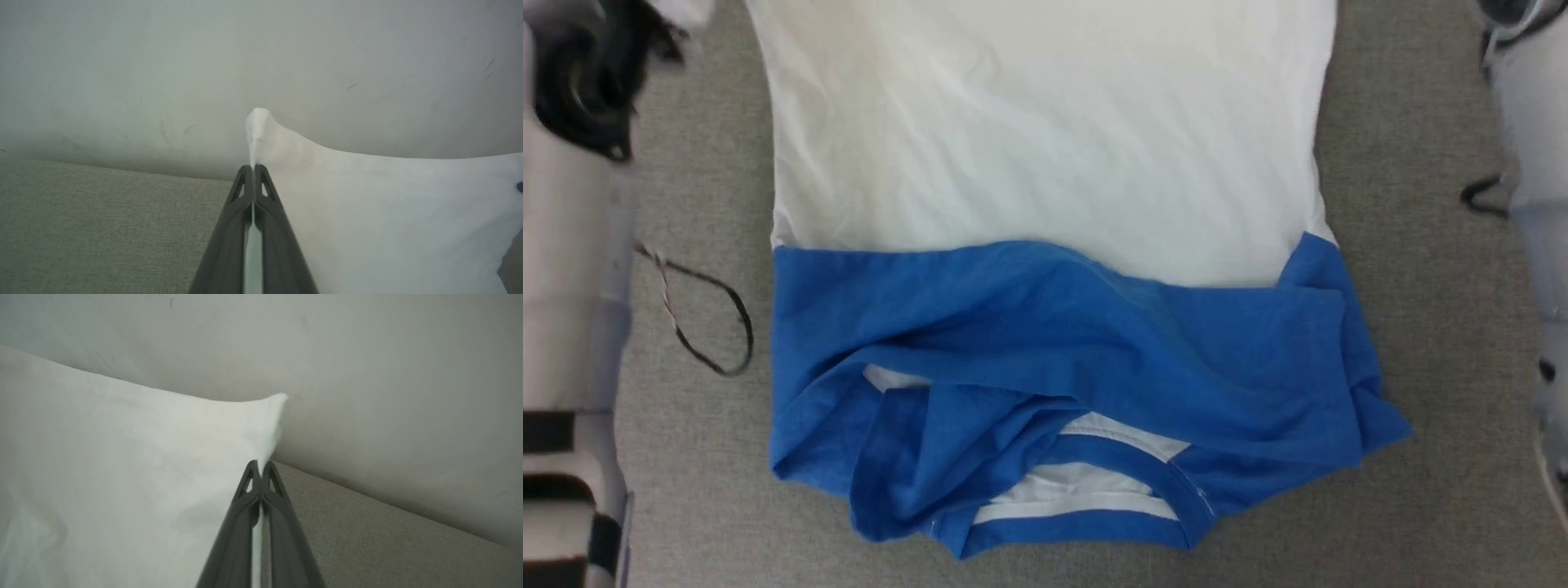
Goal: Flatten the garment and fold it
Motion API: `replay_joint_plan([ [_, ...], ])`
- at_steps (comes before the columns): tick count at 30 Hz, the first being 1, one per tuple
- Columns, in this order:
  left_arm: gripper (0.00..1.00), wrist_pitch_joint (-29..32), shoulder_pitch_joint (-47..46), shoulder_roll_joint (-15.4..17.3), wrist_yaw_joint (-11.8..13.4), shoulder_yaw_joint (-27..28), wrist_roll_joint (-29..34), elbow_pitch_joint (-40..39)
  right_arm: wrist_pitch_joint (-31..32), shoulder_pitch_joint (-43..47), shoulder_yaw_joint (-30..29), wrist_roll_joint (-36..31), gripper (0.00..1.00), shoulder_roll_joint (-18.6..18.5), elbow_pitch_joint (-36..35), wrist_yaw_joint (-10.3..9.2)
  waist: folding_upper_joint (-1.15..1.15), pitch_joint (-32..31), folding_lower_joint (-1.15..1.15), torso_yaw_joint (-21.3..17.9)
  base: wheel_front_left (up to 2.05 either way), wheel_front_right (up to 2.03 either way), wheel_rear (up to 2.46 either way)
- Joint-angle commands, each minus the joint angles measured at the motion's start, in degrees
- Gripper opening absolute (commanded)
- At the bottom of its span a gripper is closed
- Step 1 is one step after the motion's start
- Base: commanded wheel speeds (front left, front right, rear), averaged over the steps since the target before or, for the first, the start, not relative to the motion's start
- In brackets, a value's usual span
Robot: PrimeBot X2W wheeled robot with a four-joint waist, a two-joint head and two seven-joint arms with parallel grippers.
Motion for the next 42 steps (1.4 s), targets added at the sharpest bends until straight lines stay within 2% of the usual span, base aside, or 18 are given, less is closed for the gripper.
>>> replay_joint_plan([
  [1,0.00,-0.6,3.0,-0.3,-0.4,0.2,-0.7,-0.5,-0.9,3.5,0.7,2.1,0.00,-0.6,-1.3,-0.05,0.00,-5.2,0.00,-0.2,0.00,0.00,0.00],
  [8,0.00,-3.0,15.5,-1.3,0.4,-0.2,-1.8,-4.4,-4.0,19.0,1.1,10.0,0.00,-3.0,-6.7,-0.05,0.00,-14.9,0.00,-0.2,0.00,0.00,0.00],
  [18,0.00,-5.4,36.9,-1.7,5.1,1.2,-4.3,-16.5,-6.2,40.4,-4.3,15.8,0.00,-2.5,-14.5,-0.05,0.00,-25.0,0.00,-0.4,0.00,0.00,0.00],
  [29,0.00,-5.4,57.1,-2.3,11.2,2.1,-6.6,-28.1,-2.8,58.1,-10.1,15.9,0.00,-0.1,-24.6,-0.05,0.00,-28.5,0.00,0.5,0.00,0.00,0.00],
  [36,0.00,-5.7,63.7,-3.6,13.2,2.8,-8.4,-30.3,0.0,66.9,-14.2,13.9,0.00,1.9,-28.8,-0.05,0.00,-29.4,0.00,1.1,0.00,0.00,0.00],
  [42,0.00,-6.1,67.5,-4.1,14.9,3.3,-9.0,-31.2,1.3,70.9,-16.3,13.1,0.00,3.3,-31.1,-0.05,0.00,-29.7,0.00,0.8,0.00,0.00,0.00],
])
